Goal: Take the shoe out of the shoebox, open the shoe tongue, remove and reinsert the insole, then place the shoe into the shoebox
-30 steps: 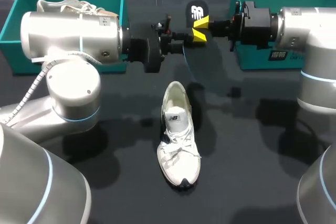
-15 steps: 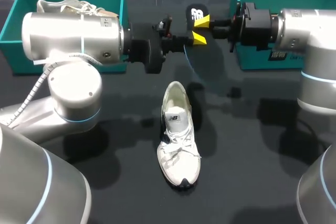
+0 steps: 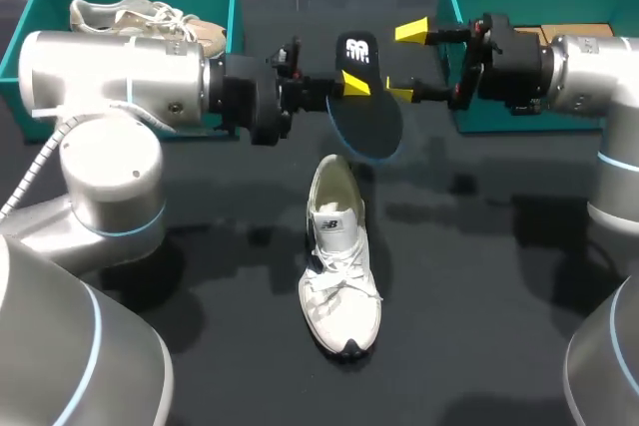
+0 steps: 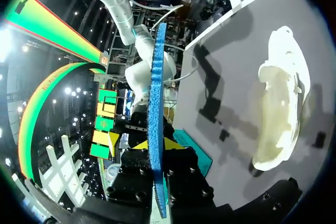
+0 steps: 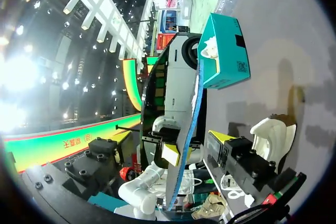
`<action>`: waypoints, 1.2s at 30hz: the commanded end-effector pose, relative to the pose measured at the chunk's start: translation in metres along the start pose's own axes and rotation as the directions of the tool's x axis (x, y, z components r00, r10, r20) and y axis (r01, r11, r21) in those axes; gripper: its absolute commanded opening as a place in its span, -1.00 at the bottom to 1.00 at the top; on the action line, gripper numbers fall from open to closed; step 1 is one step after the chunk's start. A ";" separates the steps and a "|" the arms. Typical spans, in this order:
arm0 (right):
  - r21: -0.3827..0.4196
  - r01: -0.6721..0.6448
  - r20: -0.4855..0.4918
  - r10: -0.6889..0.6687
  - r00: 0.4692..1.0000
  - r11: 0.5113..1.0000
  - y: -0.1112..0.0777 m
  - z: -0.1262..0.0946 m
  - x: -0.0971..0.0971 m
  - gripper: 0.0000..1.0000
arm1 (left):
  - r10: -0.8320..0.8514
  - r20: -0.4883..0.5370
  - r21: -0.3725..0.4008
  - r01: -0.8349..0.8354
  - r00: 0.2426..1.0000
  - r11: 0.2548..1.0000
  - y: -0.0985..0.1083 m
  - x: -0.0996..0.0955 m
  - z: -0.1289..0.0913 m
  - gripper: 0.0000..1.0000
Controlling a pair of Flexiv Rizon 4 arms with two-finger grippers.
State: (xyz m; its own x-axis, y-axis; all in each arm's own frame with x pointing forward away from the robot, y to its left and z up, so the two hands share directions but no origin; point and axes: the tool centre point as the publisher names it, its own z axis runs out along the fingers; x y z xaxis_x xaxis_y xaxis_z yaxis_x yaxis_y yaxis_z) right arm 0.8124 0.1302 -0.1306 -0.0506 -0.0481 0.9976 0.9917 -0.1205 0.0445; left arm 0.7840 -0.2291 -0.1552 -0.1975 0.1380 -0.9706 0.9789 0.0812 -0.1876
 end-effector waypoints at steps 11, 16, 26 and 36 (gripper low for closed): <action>-0.005 -0.001 0.004 0.001 1.000 1.000 -0.003 -0.001 0.001 1.00 | -0.508 -0.037 0.133 0.508 0.861 0.851 0.009 0.006 -0.028 -1.00; -0.005 -0.001 0.004 0.001 1.000 1.000 -0.003 -0.001 0.001 1.00 | -0.508 -0.037 0.133 0.508 0.861 0.851 0.009 0.006 -0.028 -1.00; -0.005 -0.001 0.004 0.001 1.000 1.000 -0.003 -0.001 0.001 1.00 | -0.786 0.035 0.056 0.784 0.617 0.618 0.005 0.002 -0.040 -1.00; -0.005 -0.001 0.004 0.001 1.000 1.000 -0.003 -0.001 0.001 1.00 | -0.849 0.114 -0.077 0.856 0.516 0.510 0.007 -0.014 -0.055 -1.00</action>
State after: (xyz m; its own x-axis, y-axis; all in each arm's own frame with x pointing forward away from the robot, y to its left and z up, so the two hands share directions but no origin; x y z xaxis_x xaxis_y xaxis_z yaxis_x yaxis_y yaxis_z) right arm 0.8100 0.1291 -0.1294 -0.0505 -0.0463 0.9977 0.9912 -0.1246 0.0444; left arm 0.8045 -0.1753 -0.1405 -0.9261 -0.0717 -0.3705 0.3559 0.1611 -0.9206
